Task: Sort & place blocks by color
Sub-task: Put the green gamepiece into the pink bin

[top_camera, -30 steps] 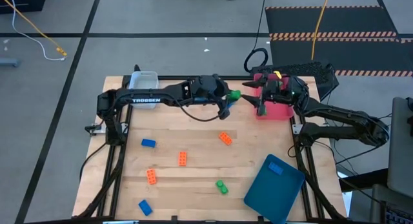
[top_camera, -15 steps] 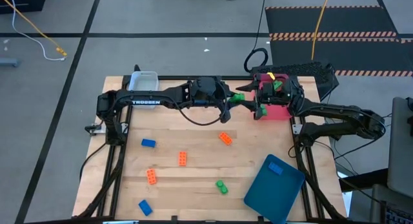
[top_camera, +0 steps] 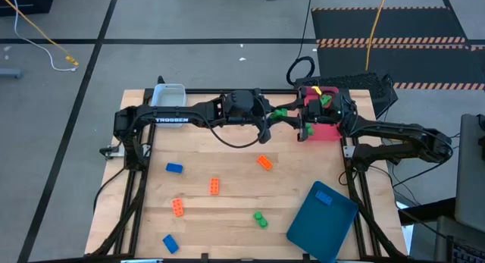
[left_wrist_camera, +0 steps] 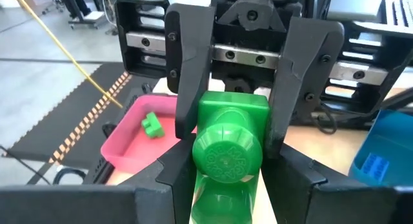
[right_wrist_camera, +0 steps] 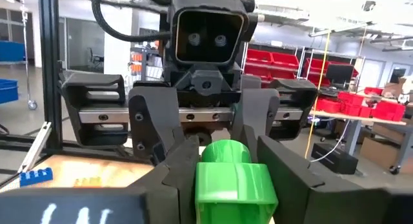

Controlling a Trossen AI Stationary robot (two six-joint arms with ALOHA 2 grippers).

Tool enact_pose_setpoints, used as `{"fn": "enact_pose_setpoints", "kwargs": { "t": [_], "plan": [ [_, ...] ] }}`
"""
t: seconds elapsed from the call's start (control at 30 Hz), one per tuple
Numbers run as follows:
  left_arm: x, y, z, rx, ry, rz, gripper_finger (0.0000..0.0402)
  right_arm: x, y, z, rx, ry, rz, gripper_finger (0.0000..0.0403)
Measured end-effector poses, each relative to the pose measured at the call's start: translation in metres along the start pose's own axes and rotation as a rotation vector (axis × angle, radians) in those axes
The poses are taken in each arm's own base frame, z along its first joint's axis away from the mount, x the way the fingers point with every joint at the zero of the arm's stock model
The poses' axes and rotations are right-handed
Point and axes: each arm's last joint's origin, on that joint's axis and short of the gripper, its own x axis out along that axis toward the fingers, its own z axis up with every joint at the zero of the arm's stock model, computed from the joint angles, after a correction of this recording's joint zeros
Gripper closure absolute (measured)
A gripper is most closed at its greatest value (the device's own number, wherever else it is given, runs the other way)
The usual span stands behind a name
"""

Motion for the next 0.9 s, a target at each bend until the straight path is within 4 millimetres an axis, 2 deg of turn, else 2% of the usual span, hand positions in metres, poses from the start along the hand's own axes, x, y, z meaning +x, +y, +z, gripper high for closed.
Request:
{"fn": "enact_pose_setpoints", "kwargs": {
  "t": [0.23, 0.43, 0.63, 0.77, 0.9],
  "plan": [
    [-0.001, 0.004, -0.015, 0.026, 0.165, 0.073, 0.0245, -0.003, -0.006, -0.011, -0.045, 0.117, -0.075, 0.0275],
    [-0.004, 0.008, -0.023, 0.074, 0.262, 0.148, 0.0218, -0.010, -0.014, -0.021, -0.087, 0.229, -0.157, 0.0275],
    [-0.028, 0.011, -0.012, 0.093, 0.313, 0.272, 0.0189, -0.024, -0.026, -0.029, -0.157, 0.424, -0.422, 0.0275],
    [-0.036, 0.013, -0.022, 0.058, 0.428, 0.343, 0.0180, -0.039, -0.033, -0.032, -0.217, 0.589, -0.697, 0.0275],
    [-0.039, 0.014, -0.033, 0.016, 0.498, 0.434, 0.0179, -0.049, -0.038, -0.036, -0.162, 0.665, -0.838, 0.0275]
  ]
}}
